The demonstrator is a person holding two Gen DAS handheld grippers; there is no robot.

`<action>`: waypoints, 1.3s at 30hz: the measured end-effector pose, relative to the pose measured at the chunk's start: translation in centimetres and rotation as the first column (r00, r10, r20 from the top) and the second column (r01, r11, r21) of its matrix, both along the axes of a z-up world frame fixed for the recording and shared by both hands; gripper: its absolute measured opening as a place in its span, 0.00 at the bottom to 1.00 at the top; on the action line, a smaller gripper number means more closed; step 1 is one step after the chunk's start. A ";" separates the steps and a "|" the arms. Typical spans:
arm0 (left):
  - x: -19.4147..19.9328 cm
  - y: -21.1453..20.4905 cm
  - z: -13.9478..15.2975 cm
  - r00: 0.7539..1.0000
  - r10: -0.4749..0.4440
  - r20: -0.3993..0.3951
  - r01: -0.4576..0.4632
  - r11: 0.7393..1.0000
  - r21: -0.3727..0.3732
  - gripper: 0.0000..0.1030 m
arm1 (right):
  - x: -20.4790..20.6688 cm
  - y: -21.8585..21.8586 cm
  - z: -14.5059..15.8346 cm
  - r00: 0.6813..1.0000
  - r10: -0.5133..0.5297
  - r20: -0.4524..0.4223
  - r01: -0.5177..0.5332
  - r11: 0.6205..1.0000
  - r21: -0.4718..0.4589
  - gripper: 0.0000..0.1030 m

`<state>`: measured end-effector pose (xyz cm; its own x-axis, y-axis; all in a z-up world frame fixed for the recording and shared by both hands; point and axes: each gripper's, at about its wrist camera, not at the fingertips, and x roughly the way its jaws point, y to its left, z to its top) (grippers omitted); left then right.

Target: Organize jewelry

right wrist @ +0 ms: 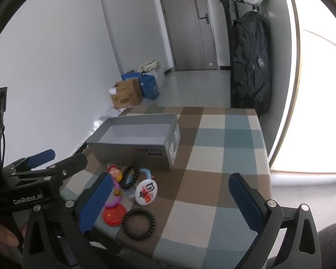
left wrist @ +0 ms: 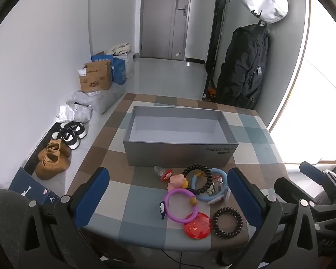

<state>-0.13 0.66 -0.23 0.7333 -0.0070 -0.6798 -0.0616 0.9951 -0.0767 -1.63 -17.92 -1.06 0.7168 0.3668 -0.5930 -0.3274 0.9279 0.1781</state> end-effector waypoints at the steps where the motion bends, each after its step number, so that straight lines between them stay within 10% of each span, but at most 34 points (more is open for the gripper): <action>1: 0.0 -0.1 -0.1 1.000 0.001 0.003 -0.001 1.000 0.012 0.99 | 0.0 0.0 0.0 1.000 0.000 -0.002 0.000 1.000 0.000 1.00; 39: 0.1 -0.3 -0.3 1.000 -0.010 -0.002 0.010 1.000 -0.022 0.99 | 0.3 0.3 -0.6 1.000 -0.008 -0.030 0.008 1.000 0.001 1.00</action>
<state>-0.06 0.39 -0.53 0.7314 -0.0298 -0.6813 -0.0515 0.9938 -0.0988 -1.36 -17.58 -1.70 0.7019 0.3619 -0.6135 -0.3144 0.9303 0.1891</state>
